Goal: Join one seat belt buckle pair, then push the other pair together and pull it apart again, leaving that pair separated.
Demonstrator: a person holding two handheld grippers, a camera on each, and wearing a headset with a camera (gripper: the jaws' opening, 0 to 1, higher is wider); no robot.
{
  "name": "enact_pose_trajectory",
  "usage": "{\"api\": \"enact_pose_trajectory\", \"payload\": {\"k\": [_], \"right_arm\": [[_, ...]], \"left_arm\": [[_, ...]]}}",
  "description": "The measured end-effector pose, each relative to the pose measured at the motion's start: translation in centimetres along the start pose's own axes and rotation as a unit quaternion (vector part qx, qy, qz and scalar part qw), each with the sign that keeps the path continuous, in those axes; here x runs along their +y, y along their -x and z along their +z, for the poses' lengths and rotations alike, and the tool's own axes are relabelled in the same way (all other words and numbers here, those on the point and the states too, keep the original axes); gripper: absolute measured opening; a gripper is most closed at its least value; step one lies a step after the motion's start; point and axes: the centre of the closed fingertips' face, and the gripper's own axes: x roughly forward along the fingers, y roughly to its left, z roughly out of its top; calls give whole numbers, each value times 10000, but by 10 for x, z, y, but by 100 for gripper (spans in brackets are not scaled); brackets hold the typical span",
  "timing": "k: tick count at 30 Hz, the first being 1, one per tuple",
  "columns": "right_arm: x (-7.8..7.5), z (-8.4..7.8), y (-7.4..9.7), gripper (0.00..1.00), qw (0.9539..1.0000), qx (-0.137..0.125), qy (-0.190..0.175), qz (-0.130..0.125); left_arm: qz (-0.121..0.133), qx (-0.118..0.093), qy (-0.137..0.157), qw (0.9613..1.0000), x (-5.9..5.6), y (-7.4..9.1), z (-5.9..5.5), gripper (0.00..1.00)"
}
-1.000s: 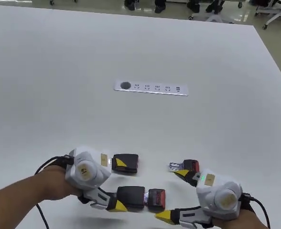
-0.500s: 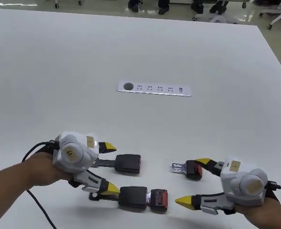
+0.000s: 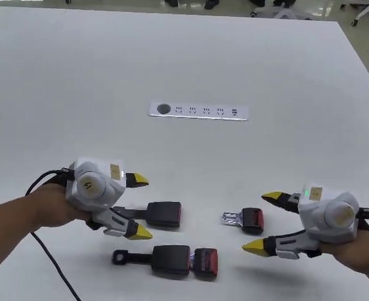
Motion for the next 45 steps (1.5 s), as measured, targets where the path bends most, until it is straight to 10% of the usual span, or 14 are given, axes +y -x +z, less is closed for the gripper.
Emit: {"api": "enact_pose_trajectory", "payload": {"k": [26, 45], "right_arm": [[-7, -29, -25, 64, 9960, 542, 34, 710], [-15, -31, -26, 36, 9936, 757, 494, 673]], "left_arm": [[-555, 346, -28, 9979, 5, -47, -33, 57], [-616, 240, -376, 9971, 2, -53, -29, 34]]}}
